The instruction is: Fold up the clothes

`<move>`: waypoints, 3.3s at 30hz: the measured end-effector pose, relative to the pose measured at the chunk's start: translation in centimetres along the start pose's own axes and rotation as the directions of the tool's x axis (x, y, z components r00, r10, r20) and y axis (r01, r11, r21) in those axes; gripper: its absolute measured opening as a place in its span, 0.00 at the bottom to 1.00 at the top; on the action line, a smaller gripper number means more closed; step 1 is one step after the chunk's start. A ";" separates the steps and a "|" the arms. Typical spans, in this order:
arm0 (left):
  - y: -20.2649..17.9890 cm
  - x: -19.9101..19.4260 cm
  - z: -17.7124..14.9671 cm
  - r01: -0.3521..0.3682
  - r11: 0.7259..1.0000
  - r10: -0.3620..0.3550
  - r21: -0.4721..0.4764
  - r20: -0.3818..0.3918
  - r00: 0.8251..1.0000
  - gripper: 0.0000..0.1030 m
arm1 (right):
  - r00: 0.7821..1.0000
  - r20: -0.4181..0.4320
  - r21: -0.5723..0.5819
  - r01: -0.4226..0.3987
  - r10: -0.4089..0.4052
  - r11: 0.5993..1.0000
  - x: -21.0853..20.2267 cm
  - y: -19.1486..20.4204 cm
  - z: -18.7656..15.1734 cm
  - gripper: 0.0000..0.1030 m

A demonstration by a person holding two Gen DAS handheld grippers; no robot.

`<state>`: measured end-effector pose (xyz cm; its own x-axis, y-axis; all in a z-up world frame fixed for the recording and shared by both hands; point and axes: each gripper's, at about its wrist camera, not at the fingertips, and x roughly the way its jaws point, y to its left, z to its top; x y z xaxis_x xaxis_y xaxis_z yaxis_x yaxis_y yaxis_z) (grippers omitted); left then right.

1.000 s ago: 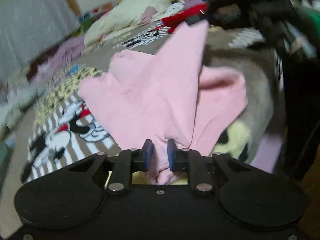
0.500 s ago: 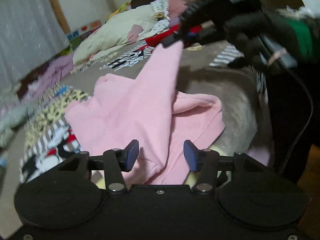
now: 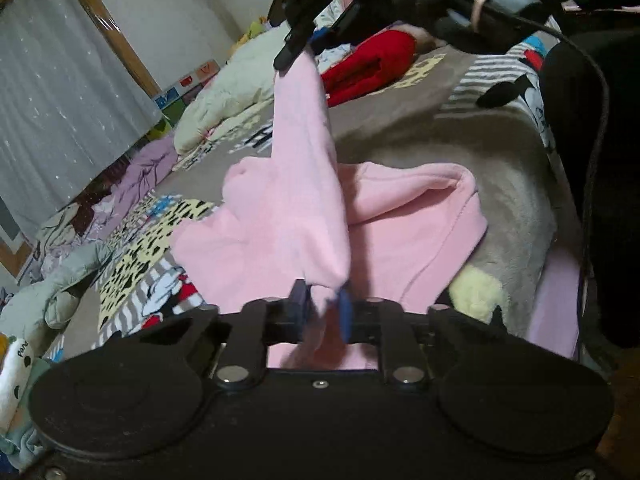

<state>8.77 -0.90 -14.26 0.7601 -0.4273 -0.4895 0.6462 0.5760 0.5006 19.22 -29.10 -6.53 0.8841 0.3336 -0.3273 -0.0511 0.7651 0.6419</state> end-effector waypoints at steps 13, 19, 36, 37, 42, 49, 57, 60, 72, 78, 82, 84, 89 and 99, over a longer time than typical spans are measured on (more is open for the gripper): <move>5.3 0.8 -2.0 0.181 0.883 -0.186 -0.433 0.031 0.982 0.11 | 0.989 -0.124 -0.227 0.053 -0.083 0.972 9.6 7.6 1.2 0.12; 7.5 1.8 -3.9 0.245 0.700 -0.266 -0.671 0.074 0.961 0.11 | 0.962 -0.222 -0.344 0.073 -0.156 0.936 15.4 10.4 0.3 0.12; 10.4 2.7 -6.5 0.296 0.380 -0.345 -0.877 0.162 0.925 0.22 | 0.907 -0.376 -0.456 -0.002 -0.191 0.890 24.0 13.0 -2.4 0.42; 10.5 2.5 -6.6 0.297 0.379 -0.339 -0.876 0.167 0.926 0.29 | 0.918 -0.359 -0.436 -0.007 -0.167 0.900 23.5 12.7 -1.7 0.46; 11.0 1.9 -6.6 0.270 0.398 -0.291 -0.877 0.158 0.944 0.44 | 0.956 -0.273 -0.378 0.000 -0.111 0.926 20.6 10.5 1.1 0.48; 11.2 2.1 -6.4 0.232 0.408 -0.251 -0.883 0.136 0.958 0.32 | 0.920 -0.376 -0.362 -0.040 -0.107 0.931 20.7 7.1 -1.0 0.45; 11.1 3.1 -6.0 0.222 0.418 -0.259 -0.881 0.119 0.959 0.19 | 0.915 -0.400 -0.340 -0.093 -0.054 0.936 21.7 6.8 -2.9 0.16; 11.0 3.1 -5.9 0.222 0.417 -0.263 -0.881 0.117 0.958 0.19 | 0.931 -0.362 -0.356 -0.090 -0.048 0.930 20.8 6.7 -2.6 0.14; 10.3 3.4 -5.6 0.260 0.425 -0.327 -0.867 0.121 0.937 0.19 | 0.915 -0.398 -0.385 -0.105 -0.063 0.917 20.1 5.3 -0.5 0.14; 9.9 3.3 -5.1 0.282 0.454 -0.362 -0.845 0.114 0.925 0.19 | 0.916 -0.401 -0.417 -0.167 -0.016 0.894 20.8 5.7 -1.3 0.15; 9.8 3.1 -5.0 0.286 0.463 -0.366 -0.839 0.113 0.924 0.19 | 0.935 -0.324 -0.292 -0.244 0.144 0.925 18.4 5.0 0.3 0.15; 9.9 3.1 -5.1 0.283 0.455 -0.368 -0.845 0.111 0.923 0.19 | 0.934 -0.328 -0.305 -0.246 0.141 0.920 18.4 5.0 0.2 0.15; 10.2 2.5 -4.7 0.276 0.488 -0.363 -0.828 0.096 0.927 0.39 | 0.938 -0.346 -0.377 -0.167 0.029 0.911 19.5 5.4 -0.4 0.22; 11.5 0.2 -2.8 0.201 0.602 -0.160 -0.773 0.129 0.979 0.17 | 0.899 -0.421 -0.541 -0.353 0.118 0.763 16.8 10.1 -2.6 0.32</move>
<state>16.20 7.63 -10.63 0.6494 -0.6005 -0.4666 0.4886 0.7996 -0.3491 32.37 -14.36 -7.39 0.5936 0.6219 -0.5108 -0.6025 0.7642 0.2302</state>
